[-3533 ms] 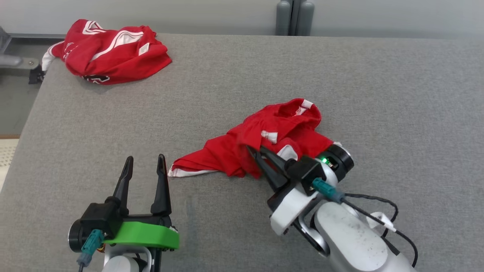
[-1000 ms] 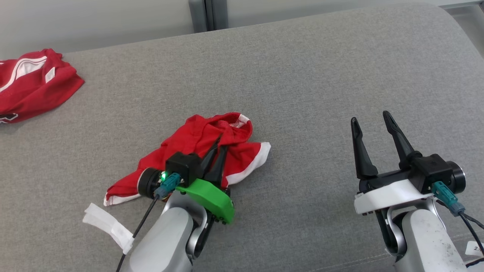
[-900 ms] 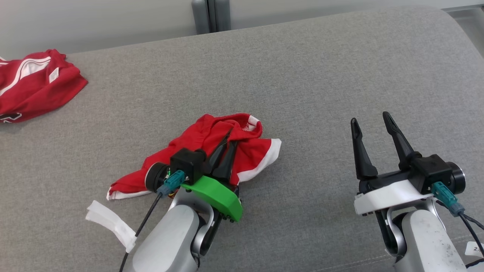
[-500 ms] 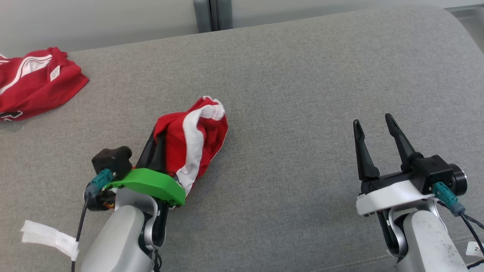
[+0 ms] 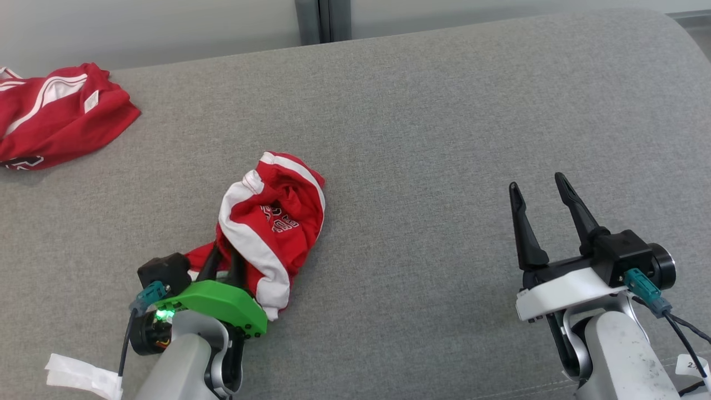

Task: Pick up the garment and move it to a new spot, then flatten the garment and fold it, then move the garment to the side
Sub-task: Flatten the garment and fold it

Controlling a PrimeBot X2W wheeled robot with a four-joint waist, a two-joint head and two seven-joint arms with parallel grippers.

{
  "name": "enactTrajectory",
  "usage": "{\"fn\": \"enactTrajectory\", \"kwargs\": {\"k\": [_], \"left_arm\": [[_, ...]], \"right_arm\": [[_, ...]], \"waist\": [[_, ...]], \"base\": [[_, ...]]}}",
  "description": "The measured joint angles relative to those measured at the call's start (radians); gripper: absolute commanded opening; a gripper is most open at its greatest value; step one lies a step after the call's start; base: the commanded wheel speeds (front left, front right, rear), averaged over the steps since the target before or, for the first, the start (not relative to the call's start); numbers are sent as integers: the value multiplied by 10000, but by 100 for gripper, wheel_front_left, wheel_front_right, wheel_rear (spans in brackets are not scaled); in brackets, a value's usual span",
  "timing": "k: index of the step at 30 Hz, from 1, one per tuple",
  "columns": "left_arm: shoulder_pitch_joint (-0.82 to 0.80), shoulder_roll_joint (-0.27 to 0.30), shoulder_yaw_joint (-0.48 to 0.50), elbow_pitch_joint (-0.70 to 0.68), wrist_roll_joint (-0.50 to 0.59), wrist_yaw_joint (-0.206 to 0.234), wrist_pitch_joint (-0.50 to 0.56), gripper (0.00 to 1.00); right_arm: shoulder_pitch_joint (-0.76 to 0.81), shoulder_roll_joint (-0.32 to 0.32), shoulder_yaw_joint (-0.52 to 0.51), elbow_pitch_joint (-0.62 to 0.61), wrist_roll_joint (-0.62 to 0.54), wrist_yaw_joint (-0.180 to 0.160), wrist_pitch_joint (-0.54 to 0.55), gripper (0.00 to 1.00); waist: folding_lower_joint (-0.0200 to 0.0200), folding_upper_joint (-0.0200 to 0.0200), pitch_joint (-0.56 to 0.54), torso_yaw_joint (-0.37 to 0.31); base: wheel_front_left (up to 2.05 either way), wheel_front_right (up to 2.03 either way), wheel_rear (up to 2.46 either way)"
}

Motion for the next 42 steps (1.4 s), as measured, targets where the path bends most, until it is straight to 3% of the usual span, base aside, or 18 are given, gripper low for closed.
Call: {"fn": "enactTrajectory", "kwargs": {"k": [5,10,17,22,35,36,37,41,42], "left_arm": [[22,-21,236,27,35,-104,-203,100],[338,109,711,-825,372,-150,-255,100],[1353,-138,1237,-2347,1032,-171,-284,100],[1920,-397,1294,-2922,1350,-192,-284,100],[2430,-679,1277,-3398,1517,-263,-286,100],[2449,-686,1279,-3428,1517,-263,-286,100],[2453,-690,1285,-3442,1519,-261,-286,100],[2484,-694,1346,-3507,1557,-232,-286,100],[2486,-694,1358,-3532,1557,-224,-286,100]], "right_arm": [[0,0,79,31,-2,0,0,100],[1,-8,330,15,-15,0,0,100],[-769,-2,2025,476,4,0,0,100],[-1796,6,3321,1578,226,0,0,100],[-4032,10,4847,4851,1087,0,0,100],[-4146,6,4865,5005,1166,0,0,84],[-4223,8,4878,5120,1237,0,0,44],[-4412,6,4913,5417,1471,0,0,0],[-4456,6,4939,5421,1476,0,0,0]], "waist": [[0,0,-74,53],[0,0,-154,226],[0,0,-289,732],[0,0,-383,1302],[0,0,-444,2978],[0,-1,-435,3095],[0,0,-426,3181],[0,0,-372,3475],[0,0,-352,3505]], "base": [[0,0,0],[0,0,0],[0,0,0],[0,0,0],[0,0,0],[0,0,0],[0,0,0],[0,0,0],[0,0,0]]}}
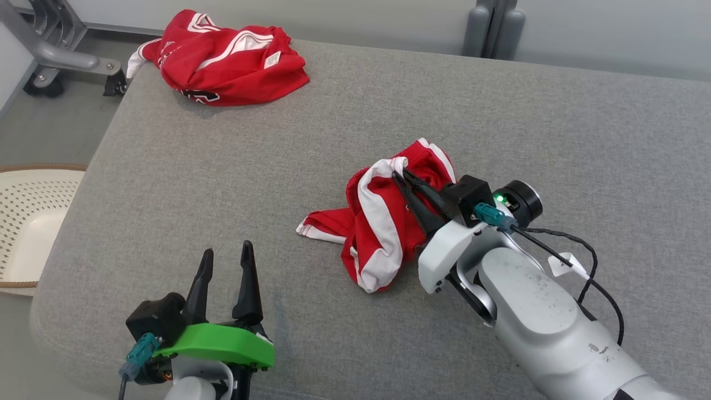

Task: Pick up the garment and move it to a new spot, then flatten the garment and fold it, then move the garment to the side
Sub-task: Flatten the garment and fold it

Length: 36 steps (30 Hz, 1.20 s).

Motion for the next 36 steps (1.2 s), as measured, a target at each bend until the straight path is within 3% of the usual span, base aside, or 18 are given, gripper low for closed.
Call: {"fn": "enactTrajectory", "kwargs": {"k": [8,18,25,36], "left_arm": [[73,-13,111,-217,-4,81,2,100],[213,-21,232,-303,128,119,0,100],[166,-25,278,-314,305,33,0,100],[-58,-25,284,-263,420,-65,0,100]], "right_arm": [[110,-58,-878,-1486,-196,0,0,0],[2957,-970,-3572,-4103,-811,0,0,0],[3909,-1058,-5030,-4010,-1200,0,0,0],[3932,-846,-6395,-2368,-1755,0,0,0]], "waist": [[0,0,0,-367],[1,0,-164,-1280],[0,0,39,-1772],[0,1,467,-1846]], "base": [[0,0,0],[0,0,0],[0,0,0],[0,0,0]]}}
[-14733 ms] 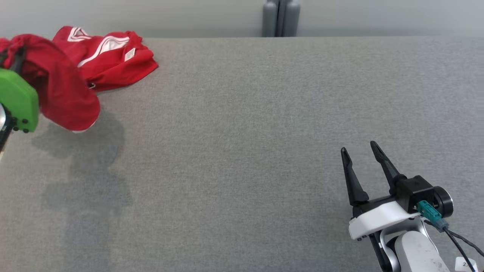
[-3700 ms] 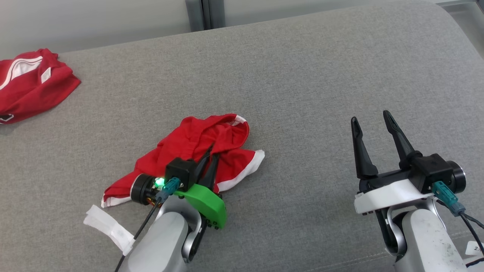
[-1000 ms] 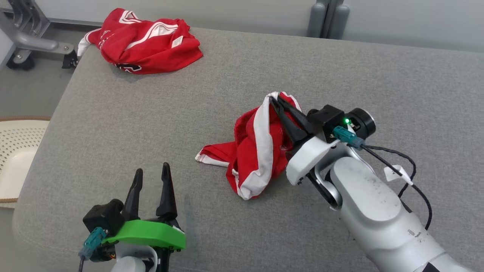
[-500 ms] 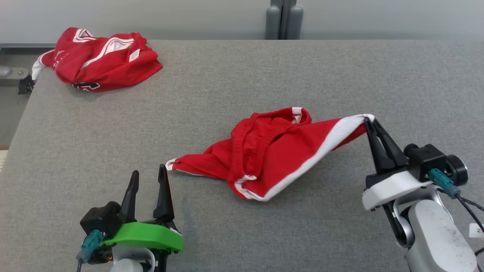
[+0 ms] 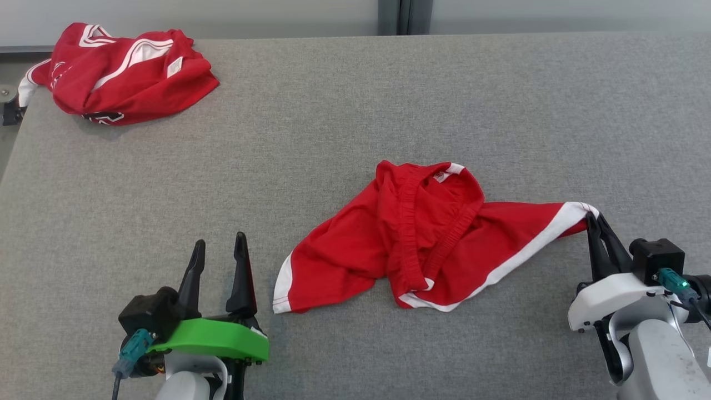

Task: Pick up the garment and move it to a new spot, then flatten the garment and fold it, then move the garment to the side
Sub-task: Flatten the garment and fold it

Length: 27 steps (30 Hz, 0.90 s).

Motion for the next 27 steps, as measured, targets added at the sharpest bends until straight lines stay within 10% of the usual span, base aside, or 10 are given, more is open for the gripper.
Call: {"fn": "enactTrajectory", "kwargs": {"k": [4,5,6,14,27], "left_arm": [[-2,0,58,-2,25,0,0,100],[-2,0,61,-13,36,0,0,100],[-2,0,61,-27,42,0,0,100],[-7,2,-458,-309,654,-184,0,100],[-1198,462,-4372,320,2516,-1369,2192,100]], "right_arm": [[-9,140,-182,173,-144,0,0,12],[-10,188,-249,213,-138,0,0,44],[-8,207,-295,230,-136,0,0,100],[132,451,-1087,-732,-238,0,0,100],[586,823,-968,-2673,-410,0,0,100]], "waist": [[0,0,-53,-45],[0,0,-73,-71],[0,-1,-91,-94],[0,0,-327,-407],[0,0,-708,-1101]], "base": [[0,0,0],[0,0,0],[0,0,0],[0,0,0],[0,0,0]]}}
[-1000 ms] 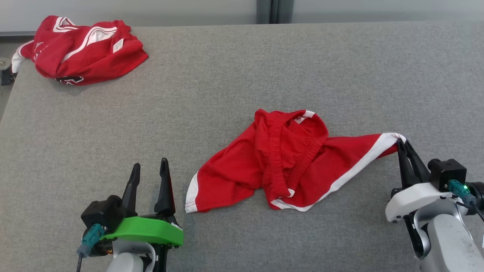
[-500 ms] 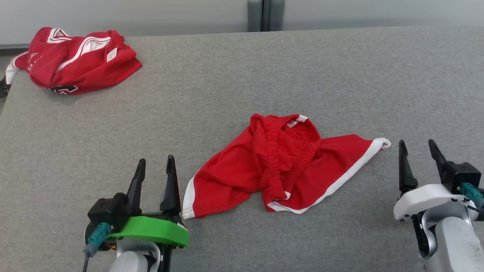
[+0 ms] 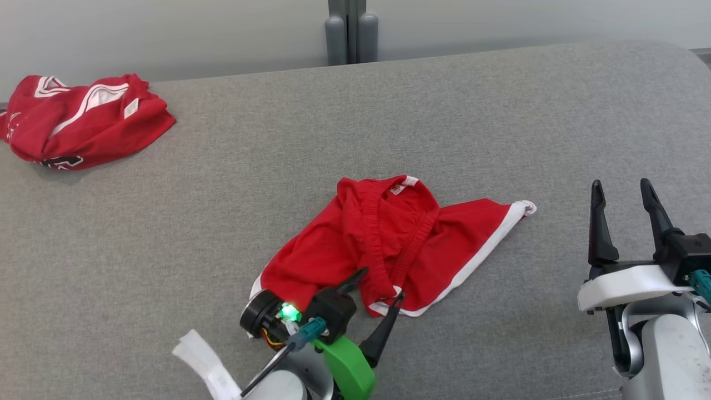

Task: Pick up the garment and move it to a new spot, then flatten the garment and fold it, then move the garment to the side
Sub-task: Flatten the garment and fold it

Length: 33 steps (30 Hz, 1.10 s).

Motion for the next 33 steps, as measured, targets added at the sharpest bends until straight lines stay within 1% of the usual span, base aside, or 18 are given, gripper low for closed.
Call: {"fn": "enactTrajectory", "kwargs": {"k": [2,4,8,11,14,19,25,26,28,30,31,33], "left_arm": [[-430,104,-598,330,-2,-42,562,100],[-771,134,-966,568,-77,-71,849,100],[-1369,107,-1822,1034,-477,-82,1189,100],[-1780,163,-2257,1467,-648,-84,1290,100],[-2057,188,-2257,1887,-771,-84,1289,100],[-2459,422,-2280,2558,-587,17,1425,100],[-2627,585,-2493,2744,-464,17,1745,100],[-2630,619,-2516,2738,-464,17,1762,99],[-2632,700,-2545,2709,-464,17,1781,87],[-2634,755,-2558,2640,-468,17,1827,71],[-2634,779,-2564,2598,-468,19,1852,54],[-2635,807,-2571,2523,-474,59,1891,38]], "right_arm": [[42,0,151,-44,117,0,0,100],[81,8,251,-40,217,0,0,100],[128,10,359,19,316,0,0,100],[136,6,407,71,403,0,0,100],[140,8,420,92,424,0,0,100],[144,8,372,104,462,0,0,100],[140,8,391,115,476,0,0,100],[136,8,407,117,479,0,0,100],[130,8,428,109,491,0,0,100],[130,10,441,90,495,0,0,100],[130,10,439,79,508,0,0,100],[129,10,439,71,522,0,0,100]], "waist": [[0,0,-23,-121],[0,0,-23,-225],[0,0,22,-436],[0,0,89,-561],[0,0,163,-631],[0,0,259,-618],[0,0,302,-470],[0,0,311,-447],[0,0,326,-413],[0,0,343,-391],[0,0,353,-381],[0,0,369,-368]], "base": [[0,0,0],[0,0,0],[0,0,0],[0,0,0],[0,0,0],[0,0,0],[0,0,0],[0,0,0],[0,0,0],[0,0,0],[0,0,0],[0,0,0]]}}
